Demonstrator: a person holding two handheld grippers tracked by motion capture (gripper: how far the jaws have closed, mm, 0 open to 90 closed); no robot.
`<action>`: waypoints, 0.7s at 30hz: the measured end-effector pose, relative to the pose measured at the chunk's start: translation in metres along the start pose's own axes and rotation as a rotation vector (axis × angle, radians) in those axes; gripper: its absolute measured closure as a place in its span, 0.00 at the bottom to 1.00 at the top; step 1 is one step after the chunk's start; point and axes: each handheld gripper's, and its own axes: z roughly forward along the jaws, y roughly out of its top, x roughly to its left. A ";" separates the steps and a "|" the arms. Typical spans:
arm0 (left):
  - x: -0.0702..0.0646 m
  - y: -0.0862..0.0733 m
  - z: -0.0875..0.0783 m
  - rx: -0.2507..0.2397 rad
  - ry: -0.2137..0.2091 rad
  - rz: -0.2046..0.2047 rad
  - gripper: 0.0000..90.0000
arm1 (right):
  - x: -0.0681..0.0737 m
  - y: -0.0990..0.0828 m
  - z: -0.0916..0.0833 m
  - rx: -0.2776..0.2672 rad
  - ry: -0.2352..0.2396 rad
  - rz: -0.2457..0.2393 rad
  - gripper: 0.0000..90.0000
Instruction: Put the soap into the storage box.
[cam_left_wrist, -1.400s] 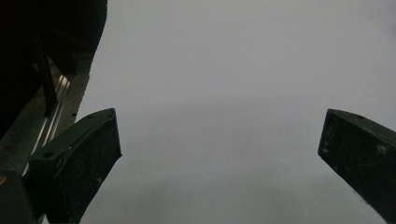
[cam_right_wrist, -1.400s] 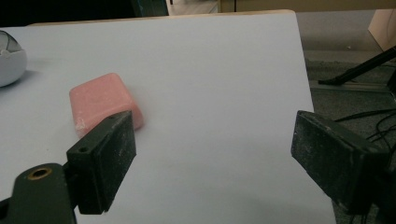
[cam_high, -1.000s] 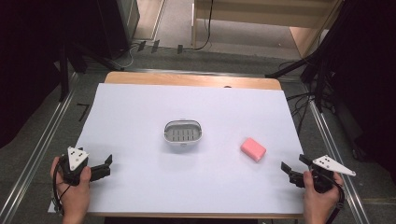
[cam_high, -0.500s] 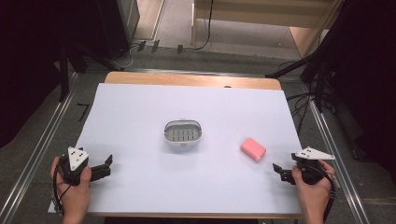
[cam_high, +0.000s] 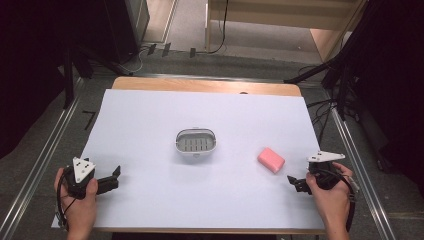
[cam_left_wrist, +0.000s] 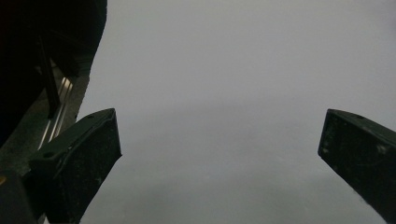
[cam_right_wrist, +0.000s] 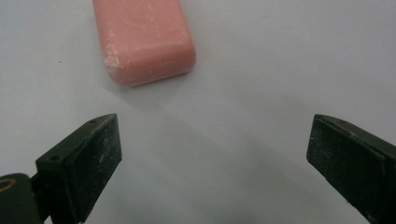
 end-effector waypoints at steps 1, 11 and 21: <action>0.000 0.000 0.000 0.000 0.000 0.000 0.00 | 0.001 0.002 0.000 0.008 0.003 -0.005 0.03; 0.000 0.000 0.000 -0.001 0.003 -0.001 0.00 | 0.005 0.016 0.008 0.107 0.011 -0.064 0.00; 0.000 0.000 0.000 -0.001 0.001 0.000 0.00 | 0.009 0.030 0.013 0.146 0.006 -0.091 0.00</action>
